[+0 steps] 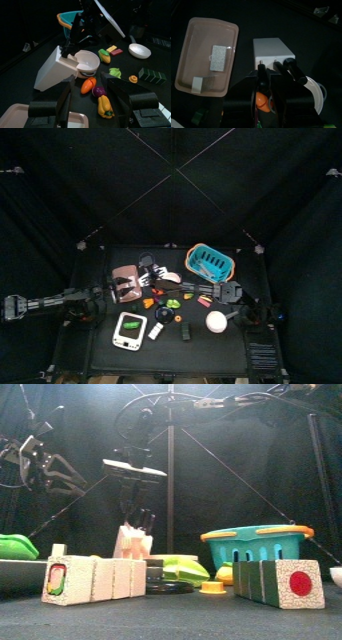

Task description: Pull out cleaver

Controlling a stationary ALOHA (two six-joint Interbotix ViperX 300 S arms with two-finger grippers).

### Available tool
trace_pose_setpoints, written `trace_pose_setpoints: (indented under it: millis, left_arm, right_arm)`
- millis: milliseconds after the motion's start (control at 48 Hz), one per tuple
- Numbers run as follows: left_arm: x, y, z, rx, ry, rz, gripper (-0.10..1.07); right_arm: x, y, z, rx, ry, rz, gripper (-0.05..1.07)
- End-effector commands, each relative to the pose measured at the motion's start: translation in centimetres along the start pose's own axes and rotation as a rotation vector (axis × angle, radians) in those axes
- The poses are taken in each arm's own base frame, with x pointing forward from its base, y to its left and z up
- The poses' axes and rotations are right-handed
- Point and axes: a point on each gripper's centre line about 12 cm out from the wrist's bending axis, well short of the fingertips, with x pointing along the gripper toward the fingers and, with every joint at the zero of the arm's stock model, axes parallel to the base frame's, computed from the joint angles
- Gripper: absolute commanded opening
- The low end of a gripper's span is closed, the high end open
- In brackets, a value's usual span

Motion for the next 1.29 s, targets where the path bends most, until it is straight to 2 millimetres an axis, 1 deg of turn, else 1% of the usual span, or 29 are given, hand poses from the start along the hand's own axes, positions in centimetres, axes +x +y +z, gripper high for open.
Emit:
trace_pose_setpoints:
  millis: [0, 312, 604, 812, 1271]
  left_arm:
    - [0.1, 0.0, 0.4, -0.002, -0.013, 0.003, 0.83]
    - [0.1, 0.0, 0.3, -0.004, -0.009, 0.004, 0.83]
    - [0.1, 0.0, 0.3, -0.005, -0.008, 0.004, 0.83]
    - [0.1, 0.1, 0.3, -0.004, -0.008, 0.004, 0.83]
    - [0.1, 0.1, 0.1, -0.003, -0.003, 0.004, 0.83]
  right_arm:
    - [-1.3, -0.5, 1.4, 0.022, -0.027, 0.019, 0.57]
    - [-3.0, -0.5, 1.7, 0.008, -0.051, -0.004, 0.57]
    - [-5.0, 0.4, 1.8, -0.013, -0.098, 0.01, 0.57]
    - [-6.0, 0.3, 2.2, -0.027, -0.127, -0.016, 0.57]
    - [-9.1, 0.4, 1.4, -0.077, -0.159, -0.063, 0.57]
